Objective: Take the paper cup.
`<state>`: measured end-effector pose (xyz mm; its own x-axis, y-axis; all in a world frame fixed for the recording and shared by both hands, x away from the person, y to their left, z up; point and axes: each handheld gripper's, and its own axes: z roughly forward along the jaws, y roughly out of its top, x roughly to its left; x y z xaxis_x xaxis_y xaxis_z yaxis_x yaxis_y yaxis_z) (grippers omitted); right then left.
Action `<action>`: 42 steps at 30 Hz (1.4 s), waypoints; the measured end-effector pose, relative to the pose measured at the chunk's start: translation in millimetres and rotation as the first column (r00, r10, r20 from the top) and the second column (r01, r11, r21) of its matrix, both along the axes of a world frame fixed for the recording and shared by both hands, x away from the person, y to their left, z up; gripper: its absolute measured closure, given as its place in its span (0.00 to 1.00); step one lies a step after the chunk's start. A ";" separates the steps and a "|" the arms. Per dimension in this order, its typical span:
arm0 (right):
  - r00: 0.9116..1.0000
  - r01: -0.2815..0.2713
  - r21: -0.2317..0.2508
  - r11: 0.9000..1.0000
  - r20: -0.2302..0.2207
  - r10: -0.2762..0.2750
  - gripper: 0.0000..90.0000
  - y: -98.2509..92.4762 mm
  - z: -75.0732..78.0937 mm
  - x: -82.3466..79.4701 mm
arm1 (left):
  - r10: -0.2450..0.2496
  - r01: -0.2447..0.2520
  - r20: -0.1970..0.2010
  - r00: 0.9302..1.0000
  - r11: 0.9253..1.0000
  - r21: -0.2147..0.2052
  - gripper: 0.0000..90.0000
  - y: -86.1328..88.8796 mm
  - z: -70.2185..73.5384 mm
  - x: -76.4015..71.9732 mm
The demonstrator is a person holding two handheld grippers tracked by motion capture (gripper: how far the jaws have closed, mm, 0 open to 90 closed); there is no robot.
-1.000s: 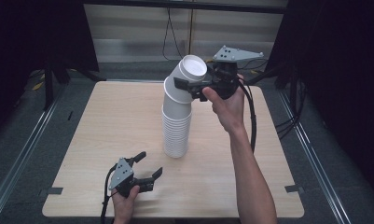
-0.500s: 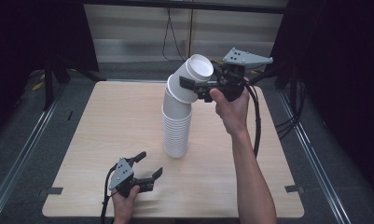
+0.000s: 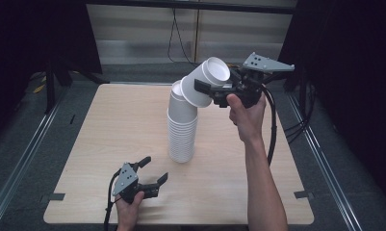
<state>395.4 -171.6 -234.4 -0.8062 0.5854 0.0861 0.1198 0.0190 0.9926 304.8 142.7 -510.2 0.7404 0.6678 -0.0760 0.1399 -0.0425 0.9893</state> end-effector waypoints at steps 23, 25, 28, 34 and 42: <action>0.999 0.054 0.005 0.999 -0.001 -0.054 0.24 -36.8 -16.7 -27.3 | 0.011 -0.011 -0.005 1.000 1.000 0.008 0.18 0.1 0.4 1.0; 0.998 0.057 -0.002 0.998 -0.010 -0.057 0.24 -38.9 -18.7 -29.1 | 0.005 -0.004 -0.018 1.000 1.000 0.014 0.18 0.2 0.4 1.0; 0.998 0.063 -0.012 0.998 -0.012 -0.063 0.24 -43.6 -21.1 -32.4 | 0.008 -0.008 -0.001 1.000 1.000 0.013 0.18 0.3 0.4 1.0; 0.997 0.066 -0.018 0.998 -0.027 -0.067 0.24 -48.1 -29.8 -38.6 | 0.015 -0.015 -0.032 0.999 1.000 0.012 0.18 2.0 0.7 3.9; 0.998 0.050 -0.040 0.998 -0.046 -0.052 0.24 -44.0 -47.5 -44.6 | 0.001 -0.001 -0.051 0.999 1.000 0.004 0.18 1.3 0.8 5.4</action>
<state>350.8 -215.5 -281.9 -0.7709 0.6292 0.0996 0.1682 0.0501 0.9845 310.2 144.1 -509.3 0.7350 0.6689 -0.1111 0.1906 -0.0465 0.9806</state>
